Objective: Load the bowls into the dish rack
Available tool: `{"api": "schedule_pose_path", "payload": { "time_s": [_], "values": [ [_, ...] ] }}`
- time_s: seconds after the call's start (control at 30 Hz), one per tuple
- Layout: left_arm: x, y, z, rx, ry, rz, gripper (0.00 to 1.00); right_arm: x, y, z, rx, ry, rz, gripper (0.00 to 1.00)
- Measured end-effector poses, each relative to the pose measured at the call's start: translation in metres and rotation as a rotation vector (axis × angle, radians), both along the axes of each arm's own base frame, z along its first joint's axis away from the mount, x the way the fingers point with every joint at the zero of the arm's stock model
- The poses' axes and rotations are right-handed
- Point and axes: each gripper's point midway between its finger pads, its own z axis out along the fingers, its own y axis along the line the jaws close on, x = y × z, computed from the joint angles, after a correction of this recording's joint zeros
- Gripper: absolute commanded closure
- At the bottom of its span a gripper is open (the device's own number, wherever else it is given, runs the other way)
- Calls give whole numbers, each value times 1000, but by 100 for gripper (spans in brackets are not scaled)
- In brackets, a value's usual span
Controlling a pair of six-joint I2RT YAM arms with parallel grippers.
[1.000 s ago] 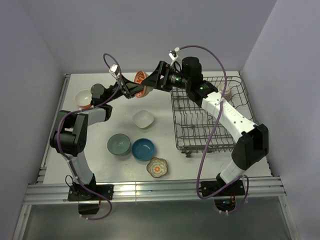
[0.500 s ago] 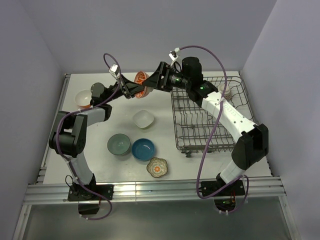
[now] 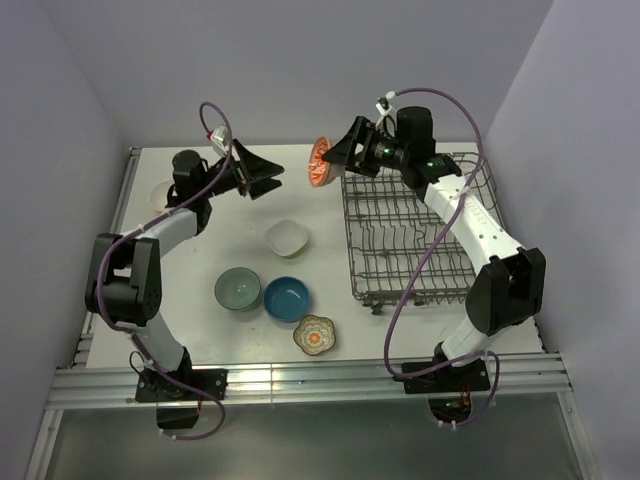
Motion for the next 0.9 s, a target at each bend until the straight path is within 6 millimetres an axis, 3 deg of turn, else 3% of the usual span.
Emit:
{"api": "schedule_pose_path", "payload": {
  "time_s": [0.1, 0.2, 0.37, 0.47, 0.57, 0.7, 0.9],
  "values": [
    [14, 19, -5, 80, 11, 48, 0, 11, -27, -12, -92, -10, -53, 100],
    [31, 41, 2, 183, -25, 113, 1, 20, -57, -25, -241, -27, -123, 100],
    [45, 83, 42, 382, -170, 288, 1, 32, -100, -50, -513, -69, -212, 100],
    [38, 105, 74, 475, -279, 366, 0, 42, -127, -76, -697, -71, -251, 100],
    [30, 122, 94, 532, -353, 396, 1, 55, -151, -106, -876, -54, -265, 100],
    [29, 140, 89, 579, -366, 423, 1, 67, -179, -145, -1086, -18, -256, 100],
    [25, 149, 59, 644, -303, 420, 0, 77, -204, -171, -1274, -7, -245, 100]
  ]
}}
